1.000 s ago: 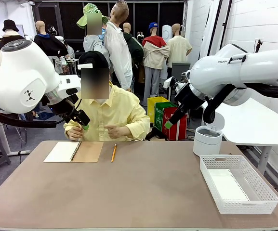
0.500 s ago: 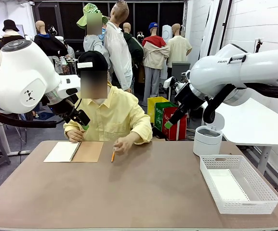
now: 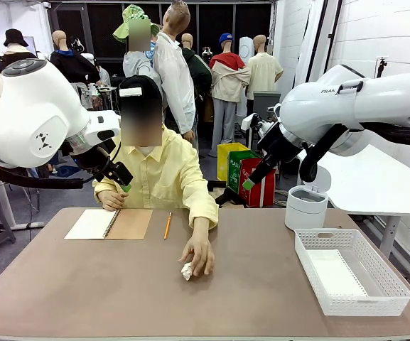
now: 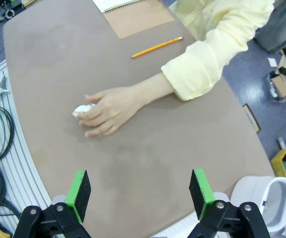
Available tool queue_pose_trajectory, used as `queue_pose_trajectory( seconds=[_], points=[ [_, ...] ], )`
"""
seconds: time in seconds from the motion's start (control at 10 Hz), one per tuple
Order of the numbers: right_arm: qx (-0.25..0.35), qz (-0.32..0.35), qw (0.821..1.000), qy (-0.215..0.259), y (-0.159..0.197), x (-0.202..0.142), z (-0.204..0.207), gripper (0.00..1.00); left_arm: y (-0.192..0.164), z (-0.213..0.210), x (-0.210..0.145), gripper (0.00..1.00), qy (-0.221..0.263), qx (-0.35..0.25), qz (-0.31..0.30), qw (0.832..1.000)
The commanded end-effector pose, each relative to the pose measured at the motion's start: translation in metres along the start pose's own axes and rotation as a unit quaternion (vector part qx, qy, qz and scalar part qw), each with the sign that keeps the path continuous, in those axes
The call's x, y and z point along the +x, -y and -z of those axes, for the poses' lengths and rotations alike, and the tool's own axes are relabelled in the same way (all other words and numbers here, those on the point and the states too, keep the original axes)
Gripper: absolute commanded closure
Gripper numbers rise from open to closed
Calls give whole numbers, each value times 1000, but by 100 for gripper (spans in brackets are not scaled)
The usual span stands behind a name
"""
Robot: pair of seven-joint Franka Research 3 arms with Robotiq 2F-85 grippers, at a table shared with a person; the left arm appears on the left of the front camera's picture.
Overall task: Sort the paper based on its condition.
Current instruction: If a person hands you a paper, place it in the Organizing basket , and if it's crumpled, put it in the Trash can.
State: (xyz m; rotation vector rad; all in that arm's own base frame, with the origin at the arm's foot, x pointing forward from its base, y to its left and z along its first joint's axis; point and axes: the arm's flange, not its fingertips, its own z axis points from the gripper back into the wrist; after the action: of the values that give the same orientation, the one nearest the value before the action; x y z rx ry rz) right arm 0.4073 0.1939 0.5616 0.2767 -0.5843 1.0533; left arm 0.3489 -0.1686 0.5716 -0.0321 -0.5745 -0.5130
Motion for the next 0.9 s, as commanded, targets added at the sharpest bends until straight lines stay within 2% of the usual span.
queue_pose_trajectory(
  seconds=[0.0, 0.6, 0.8],
  points=[
    [-1, 0, 1000, 1, 0, 0, 1, 0, -1, -1, -1, 0, 0, 1, 3, 1000],
    [0, 0, 1000, 0, 0, 0, 0, 0, -1, -1, -1, 0, 0, 1, 3, 1000],
    [0, -29, 999, -31, 3, 14, 9, 0, -1, -1, -1, 0, 0, 1, 3, 1000]
  ],
)
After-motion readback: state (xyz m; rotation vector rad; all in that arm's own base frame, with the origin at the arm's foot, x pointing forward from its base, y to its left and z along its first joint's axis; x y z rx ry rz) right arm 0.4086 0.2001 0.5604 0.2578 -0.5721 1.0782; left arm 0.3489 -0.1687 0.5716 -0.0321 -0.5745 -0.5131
